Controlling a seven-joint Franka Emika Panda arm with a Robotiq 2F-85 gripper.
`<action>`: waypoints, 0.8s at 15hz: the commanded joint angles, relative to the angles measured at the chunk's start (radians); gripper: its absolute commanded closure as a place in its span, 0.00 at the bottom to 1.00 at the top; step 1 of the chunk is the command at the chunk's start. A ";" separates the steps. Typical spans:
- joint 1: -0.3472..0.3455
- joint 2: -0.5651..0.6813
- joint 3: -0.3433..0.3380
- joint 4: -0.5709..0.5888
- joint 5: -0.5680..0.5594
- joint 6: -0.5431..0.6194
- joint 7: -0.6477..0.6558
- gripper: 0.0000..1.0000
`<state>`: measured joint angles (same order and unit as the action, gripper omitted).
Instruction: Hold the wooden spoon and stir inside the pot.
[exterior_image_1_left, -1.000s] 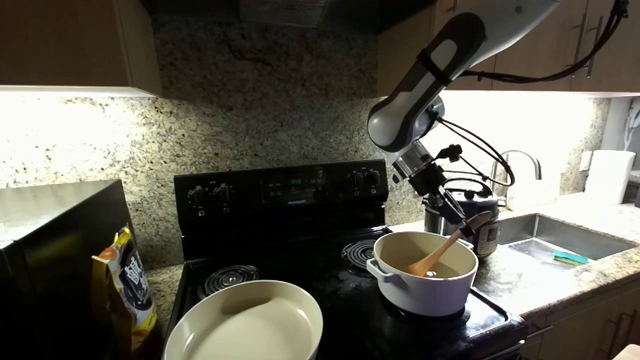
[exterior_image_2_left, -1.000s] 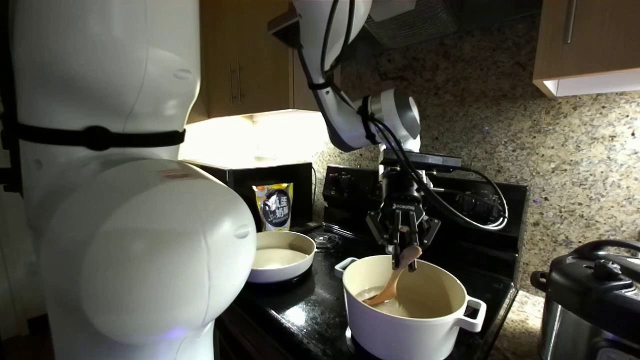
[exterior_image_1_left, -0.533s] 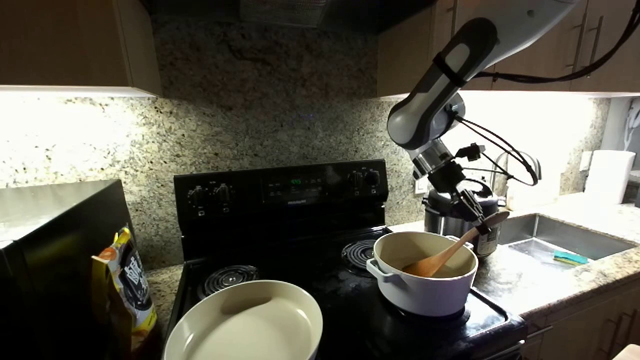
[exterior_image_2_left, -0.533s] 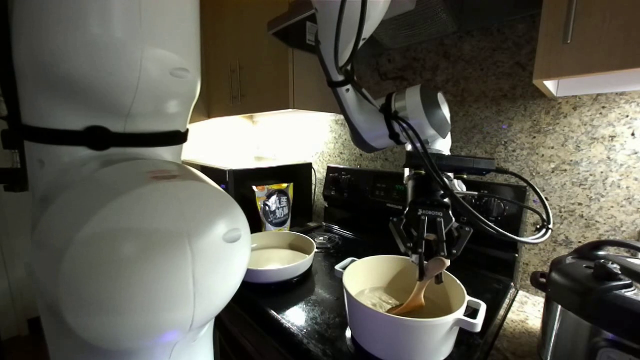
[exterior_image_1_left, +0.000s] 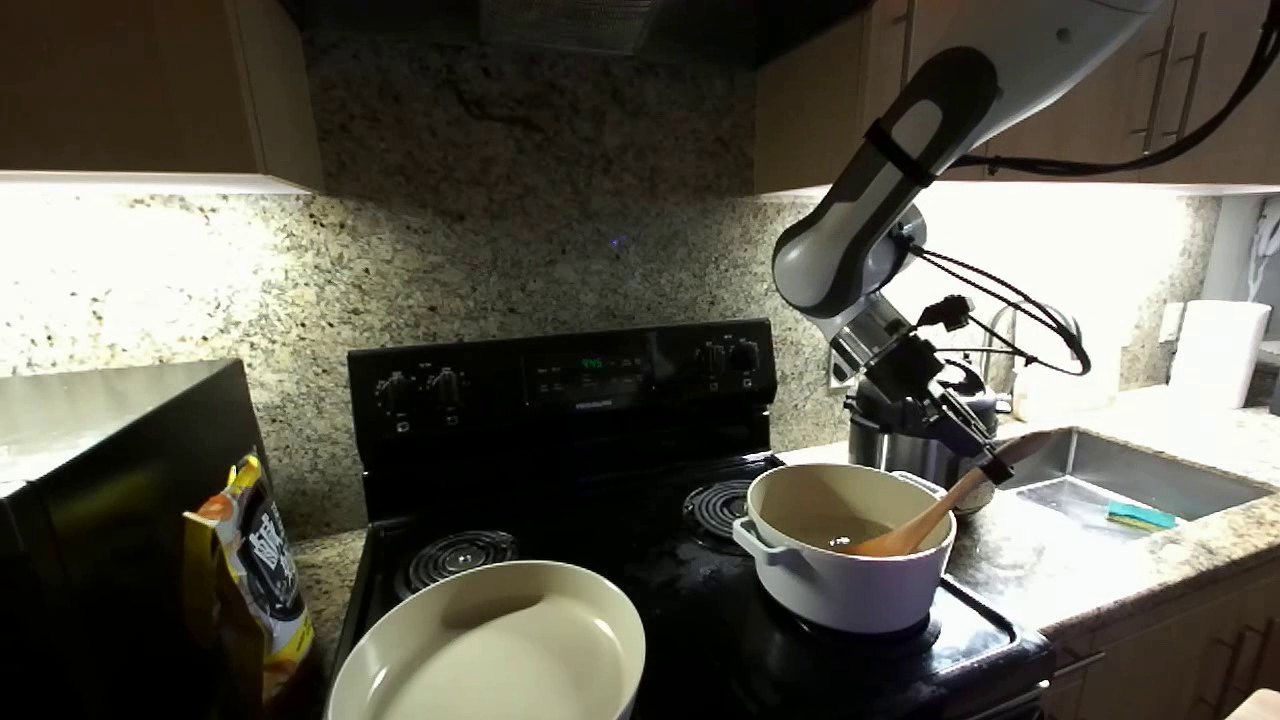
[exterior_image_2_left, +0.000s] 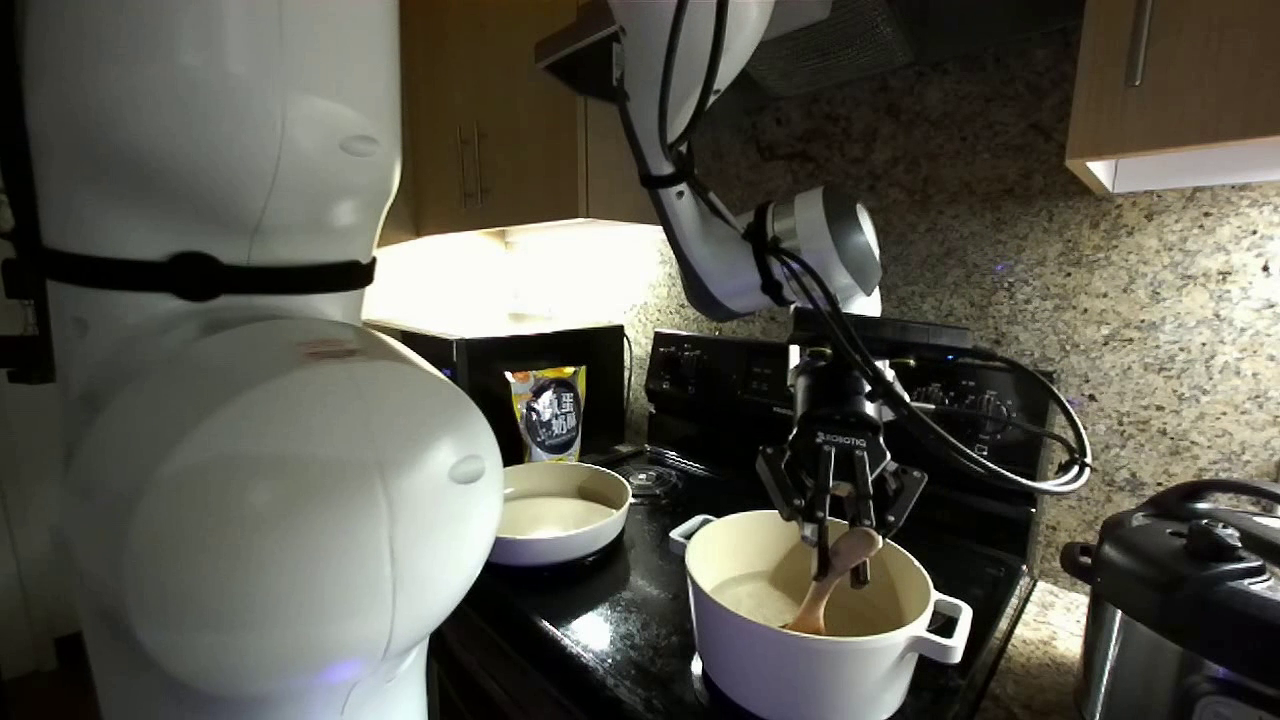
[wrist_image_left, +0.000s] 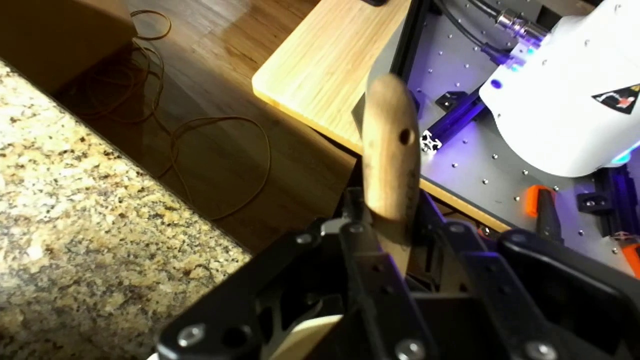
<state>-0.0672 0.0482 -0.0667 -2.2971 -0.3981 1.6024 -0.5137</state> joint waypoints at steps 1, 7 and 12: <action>0.029 -0.002 0.035 0.000 -0.001 -0.038 -0.036 0.92; 0.040 0.047 0.052 0.066 0.014 -0.035 -0.008 0.92; 0.012 0.024 0.026 0.067 0.042 0.058 0.031 0.92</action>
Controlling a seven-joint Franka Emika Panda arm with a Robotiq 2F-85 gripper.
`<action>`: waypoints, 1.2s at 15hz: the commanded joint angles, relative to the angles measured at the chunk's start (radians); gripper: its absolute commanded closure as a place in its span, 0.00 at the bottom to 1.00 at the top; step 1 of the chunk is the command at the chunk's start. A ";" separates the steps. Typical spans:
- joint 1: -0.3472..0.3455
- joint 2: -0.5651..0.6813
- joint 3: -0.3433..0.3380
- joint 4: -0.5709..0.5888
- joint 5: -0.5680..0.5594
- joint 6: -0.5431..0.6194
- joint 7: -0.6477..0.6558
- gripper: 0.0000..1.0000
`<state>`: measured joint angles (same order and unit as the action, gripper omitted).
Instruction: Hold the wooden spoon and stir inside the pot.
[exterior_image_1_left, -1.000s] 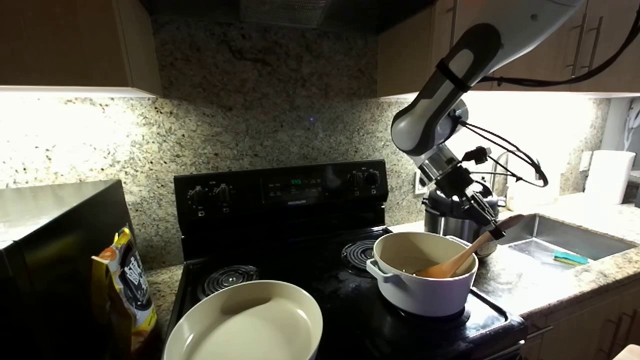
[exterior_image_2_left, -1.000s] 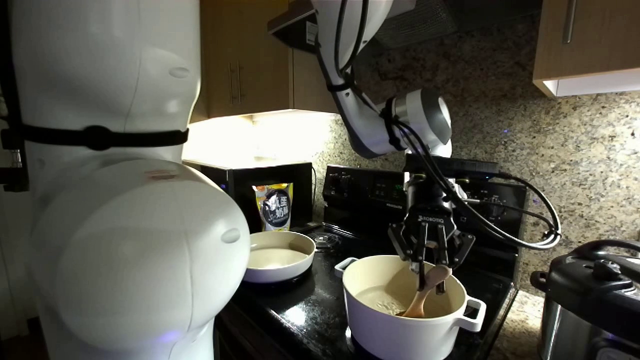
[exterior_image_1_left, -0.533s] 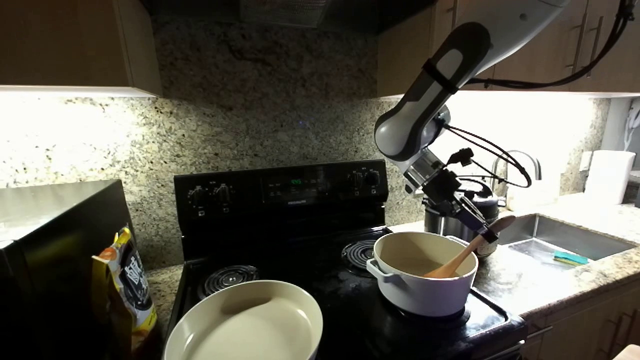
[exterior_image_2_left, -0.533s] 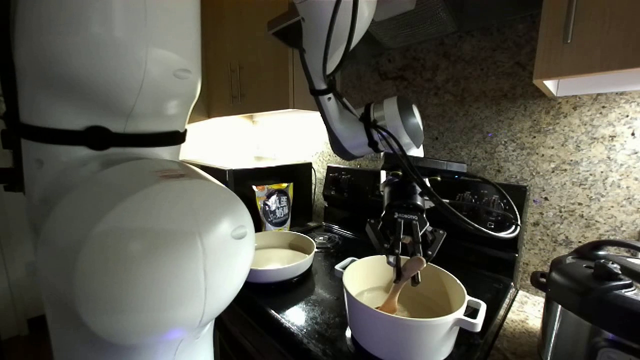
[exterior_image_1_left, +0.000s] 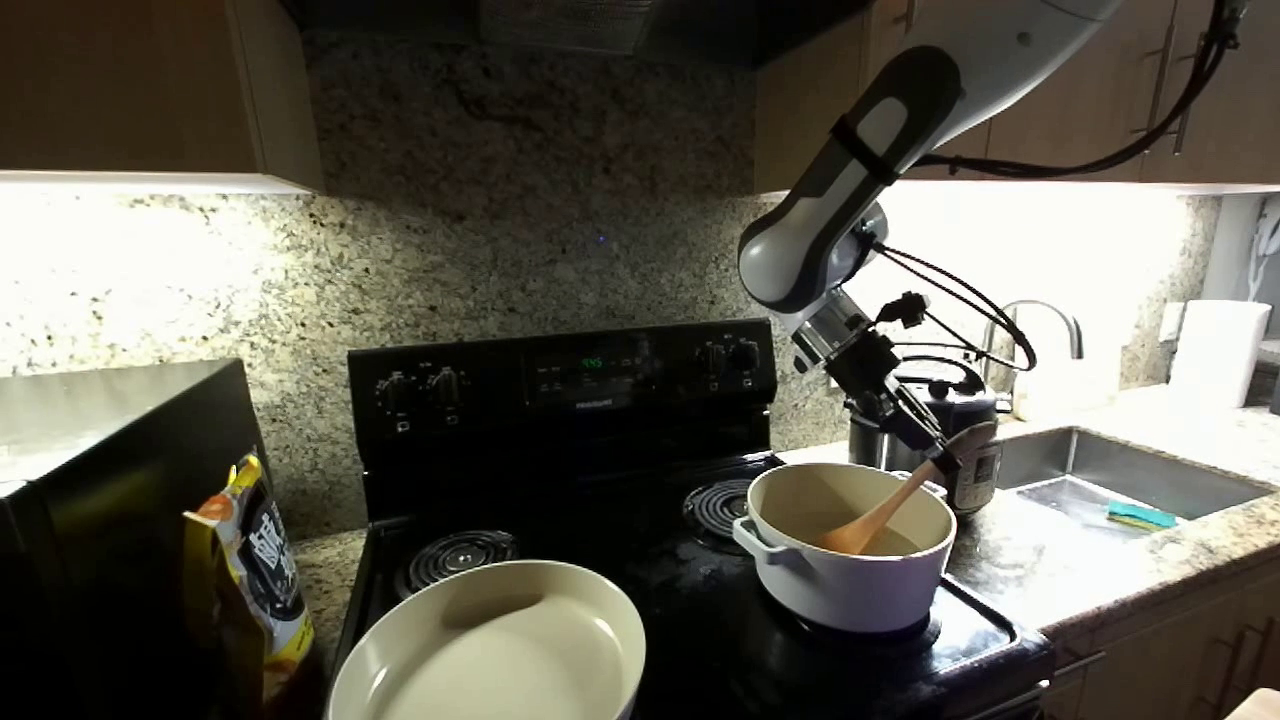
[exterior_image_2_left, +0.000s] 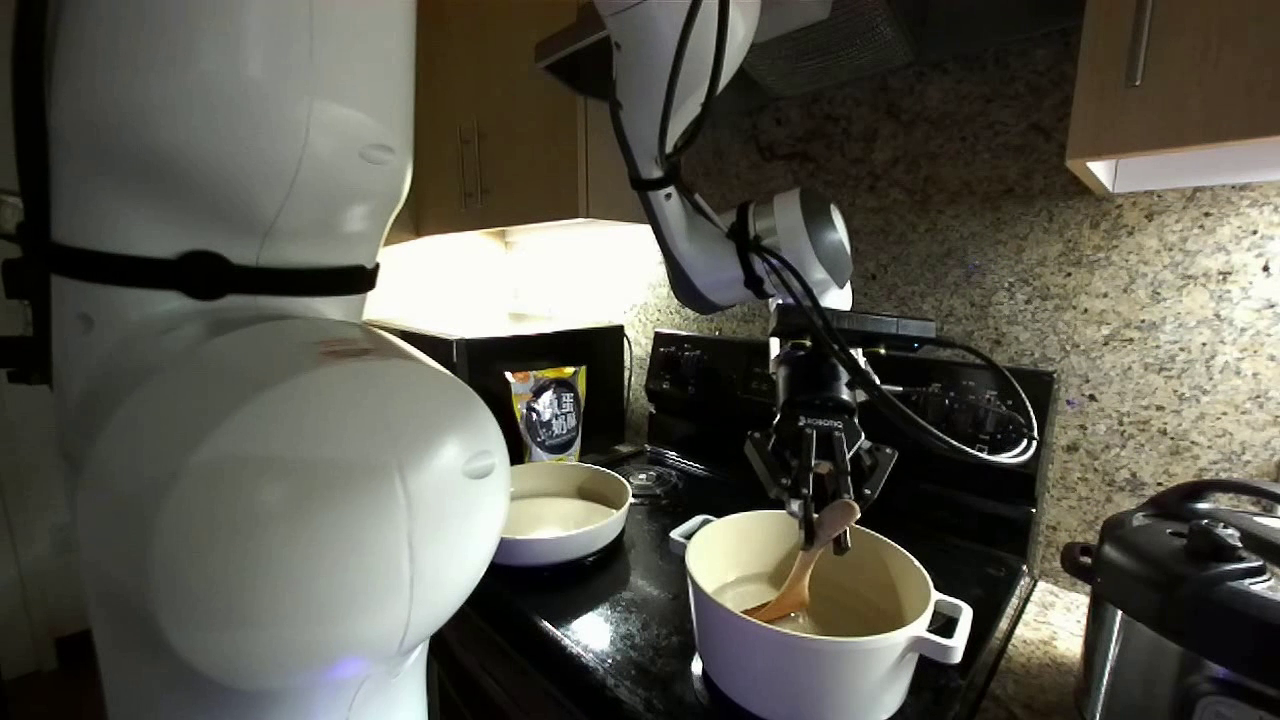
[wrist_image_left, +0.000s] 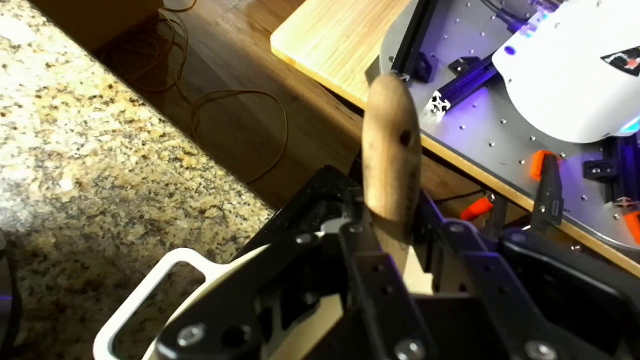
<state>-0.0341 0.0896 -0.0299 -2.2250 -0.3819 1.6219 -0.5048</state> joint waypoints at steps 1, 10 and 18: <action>-0.027 -0.022 -0.017 -0.010 0.023 0.049 0.027 0.92; -0.066 -0.051 -0.058 -0.082 0.024 0.073 -0.006 0.92; -0.011 -0.024 0.005 -0.058 0.057 0.059 -0.008 0.92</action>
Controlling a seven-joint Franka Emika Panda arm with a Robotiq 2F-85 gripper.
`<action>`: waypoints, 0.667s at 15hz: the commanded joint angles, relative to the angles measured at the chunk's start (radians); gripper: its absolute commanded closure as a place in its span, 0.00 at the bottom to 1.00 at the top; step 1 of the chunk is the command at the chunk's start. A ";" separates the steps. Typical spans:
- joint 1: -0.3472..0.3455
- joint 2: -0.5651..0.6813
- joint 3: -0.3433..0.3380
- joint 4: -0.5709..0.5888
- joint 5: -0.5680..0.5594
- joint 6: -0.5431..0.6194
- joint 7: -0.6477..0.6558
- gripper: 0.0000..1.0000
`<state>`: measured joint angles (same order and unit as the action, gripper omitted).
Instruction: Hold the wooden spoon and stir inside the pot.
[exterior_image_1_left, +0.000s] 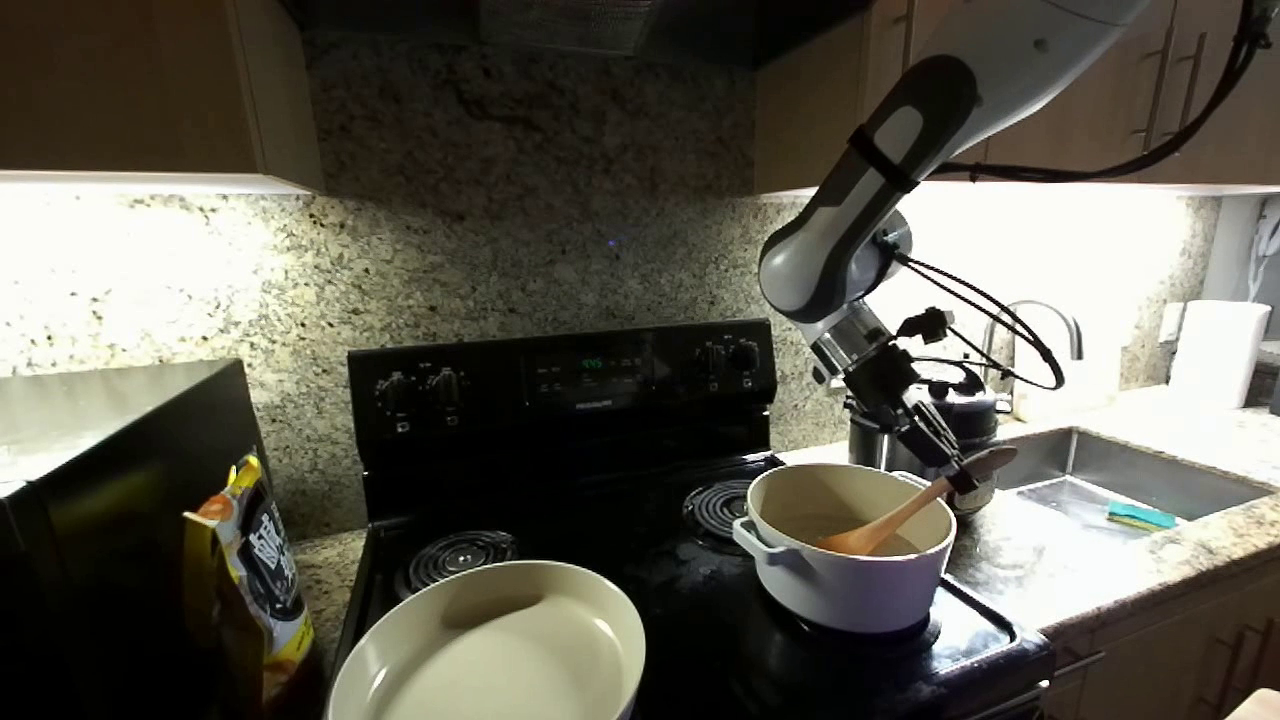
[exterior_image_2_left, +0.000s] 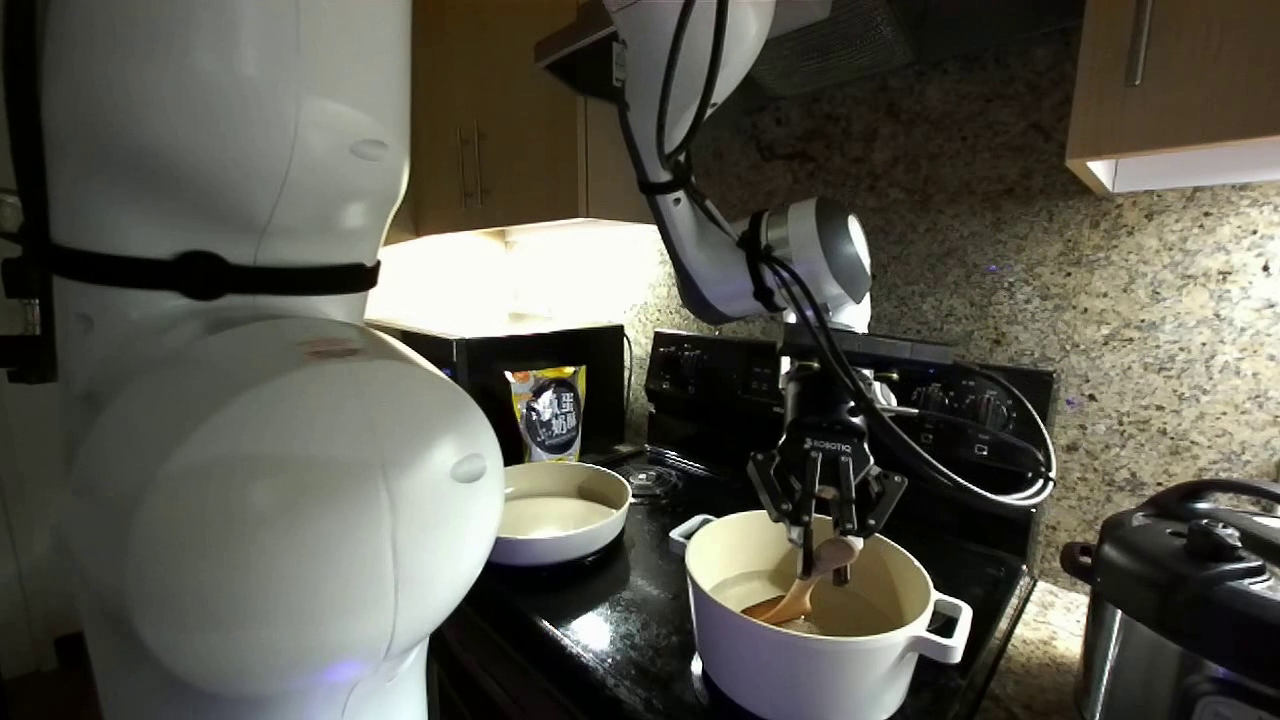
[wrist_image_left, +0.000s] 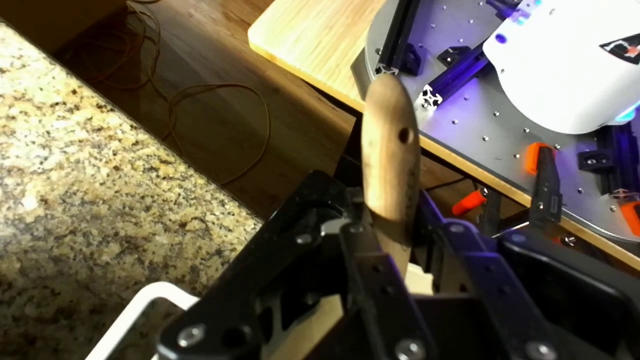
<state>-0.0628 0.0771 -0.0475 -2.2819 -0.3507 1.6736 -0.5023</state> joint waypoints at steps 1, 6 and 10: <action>0.022 -0.013 0.028 0.005 0.030 0.014 -0.002 0.92; 0.015 -0.035 0.018 0.007 0.018 0.052 0.025 0.92; -0.012 -0.055 -0.019 -0.012 -0.001 0.057 0.031 0.92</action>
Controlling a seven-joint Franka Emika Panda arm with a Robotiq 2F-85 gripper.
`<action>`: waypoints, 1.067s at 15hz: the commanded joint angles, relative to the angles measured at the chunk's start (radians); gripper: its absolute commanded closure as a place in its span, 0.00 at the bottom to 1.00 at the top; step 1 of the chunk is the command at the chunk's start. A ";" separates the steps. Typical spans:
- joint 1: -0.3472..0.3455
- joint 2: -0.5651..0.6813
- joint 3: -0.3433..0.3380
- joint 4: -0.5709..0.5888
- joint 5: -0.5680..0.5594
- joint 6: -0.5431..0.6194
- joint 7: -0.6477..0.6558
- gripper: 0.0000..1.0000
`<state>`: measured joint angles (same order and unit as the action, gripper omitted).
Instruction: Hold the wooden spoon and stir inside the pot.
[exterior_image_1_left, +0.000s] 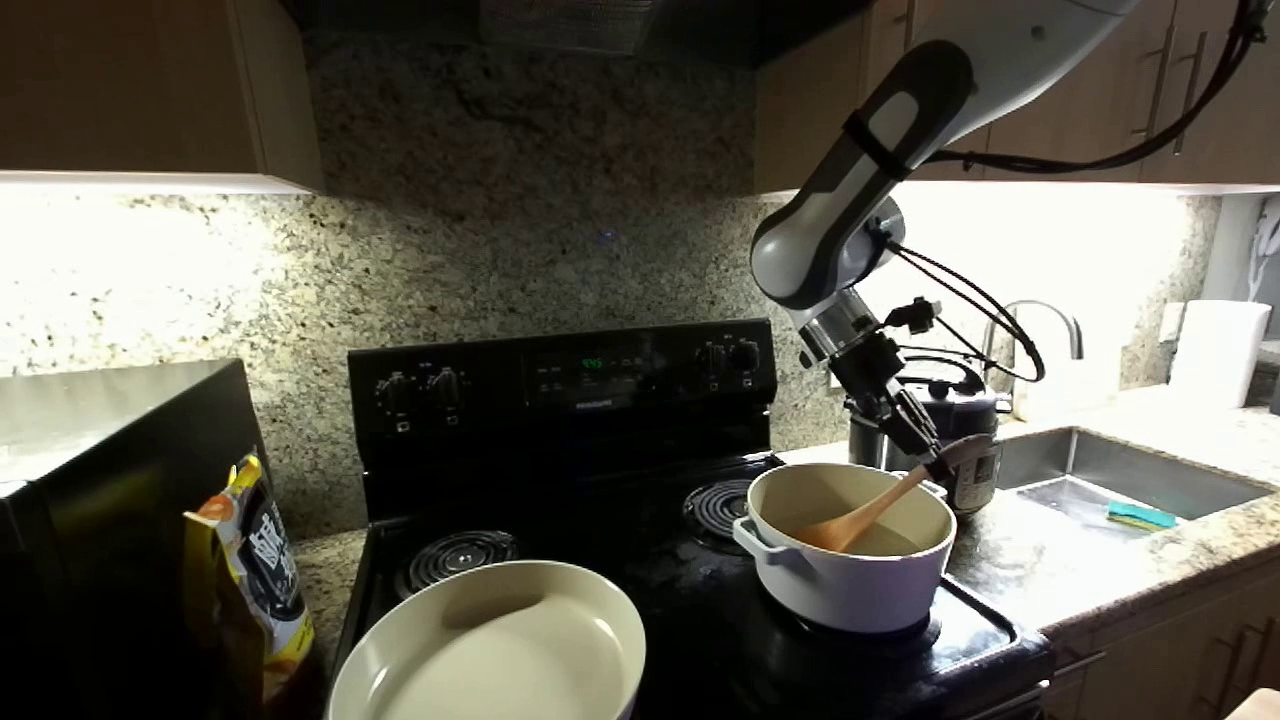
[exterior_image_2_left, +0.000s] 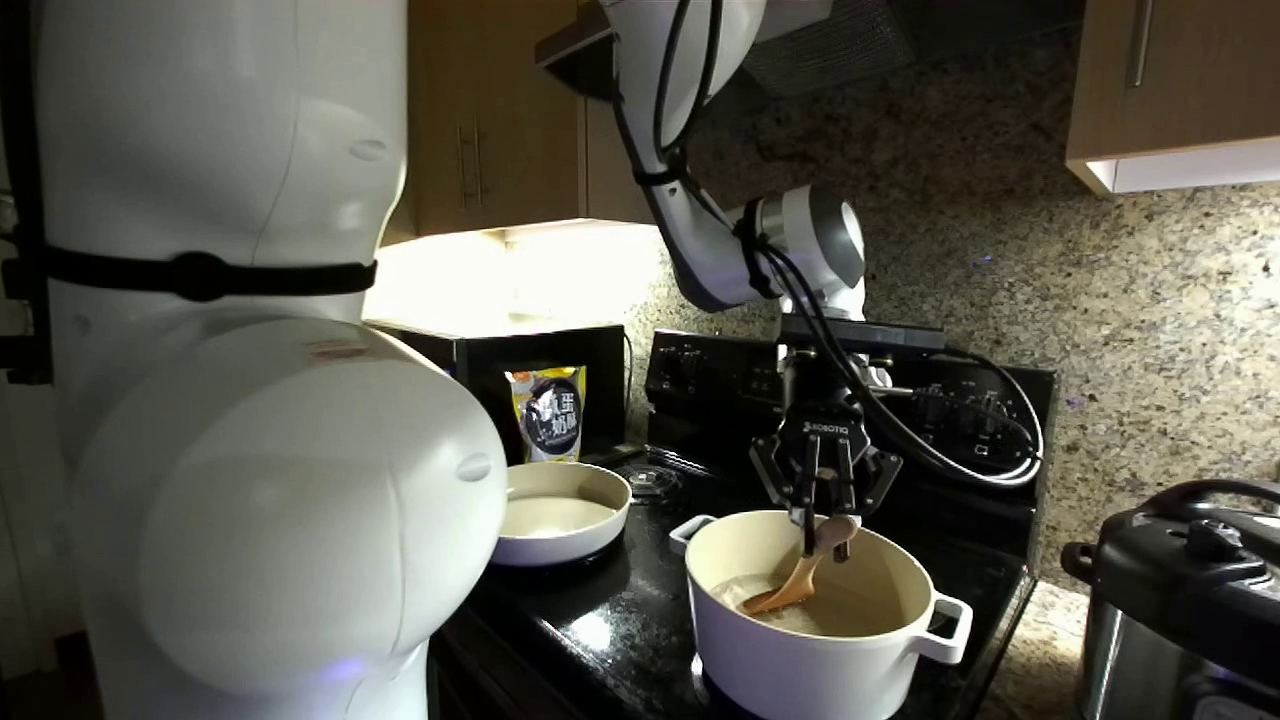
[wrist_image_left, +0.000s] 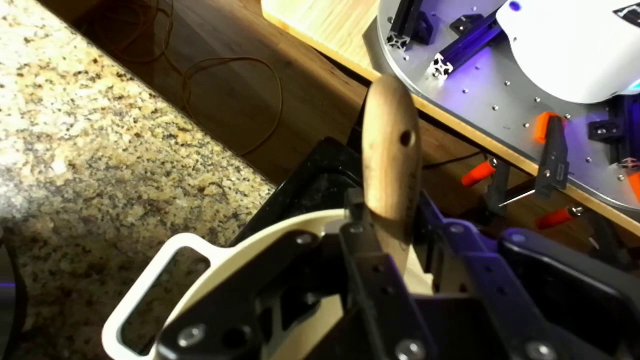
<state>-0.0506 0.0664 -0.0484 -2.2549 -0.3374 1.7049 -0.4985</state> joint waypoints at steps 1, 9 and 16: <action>-0.032 -0.048 -0.029 -0.046 -0.022 0.024 0.029 0.92; -0.020 -0.036 -0.020 -0.095 -0.050 -0.016 -0.011 0.92; 0.022 -0.019 0.030 -0.055 -0.009 -0.005 -0.003 0.92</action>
<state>-0.0382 0.0542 -0.0326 -2.3230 -0.3617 1.6994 -0.5002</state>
